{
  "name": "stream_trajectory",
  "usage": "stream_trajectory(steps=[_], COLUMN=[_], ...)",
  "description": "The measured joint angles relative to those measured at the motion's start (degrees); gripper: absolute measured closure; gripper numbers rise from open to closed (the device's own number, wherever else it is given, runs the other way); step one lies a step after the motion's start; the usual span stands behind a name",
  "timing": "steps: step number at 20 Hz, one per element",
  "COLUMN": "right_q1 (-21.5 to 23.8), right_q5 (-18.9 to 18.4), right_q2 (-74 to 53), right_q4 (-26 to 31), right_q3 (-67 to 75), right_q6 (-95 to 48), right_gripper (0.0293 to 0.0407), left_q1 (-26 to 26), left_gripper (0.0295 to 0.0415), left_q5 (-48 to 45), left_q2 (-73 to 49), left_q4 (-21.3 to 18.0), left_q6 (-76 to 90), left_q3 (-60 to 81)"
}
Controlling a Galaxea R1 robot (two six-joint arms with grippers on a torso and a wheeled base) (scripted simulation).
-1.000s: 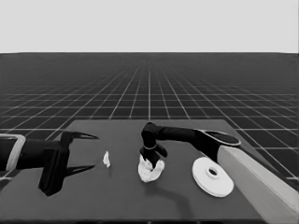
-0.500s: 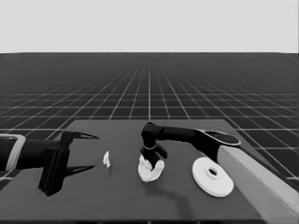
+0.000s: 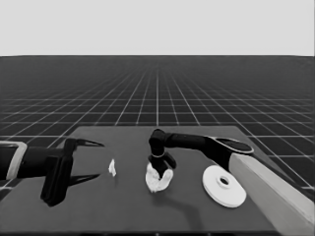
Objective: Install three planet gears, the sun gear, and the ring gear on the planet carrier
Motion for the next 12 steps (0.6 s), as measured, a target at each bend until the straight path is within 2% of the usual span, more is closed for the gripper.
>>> stream_trajectory(steps=[4, 6, 7, 9, 12], right_q1=[0.0, 0.0, 0.0, 0.0, 0.0], right_q5=[0.0, 0.0, 0.0, 0.0, 0.0], right_q2=[0.0, 0.0, 0.0, 0.0, 0.0], right_q4=[0.0, 0.0, 0.0, 0.0, 0.0], right_q3=[0.0, 0.0, 0.0, 0.0, 0.0], right_q6=[2.4, 3.0, 3.1, 3.2, 3.3], right_gripper=[0.0390, 0.0330, 0.0320, 0.0316, 0.0315], left_q1=[0.0, 0.0, 0.0, 0.0, 0.0], left_gripper=[0.0326, 0.0326, 0.0326, 0.0326, 0.0326], left_q5=[0.0, 0.0, 0.0, 0.0, 0.0], left_q2=[0.0, 0.0, 0.0, 0.0, 0.0], left_q4=[0.0, 0.0, 0.0, 0.0, 0.0], left_q6=[0.0, 0.0, 0.0, 0.0, 0.0], left_q3=[0.0, 0.0, 0.0, 0.0, 0.0])
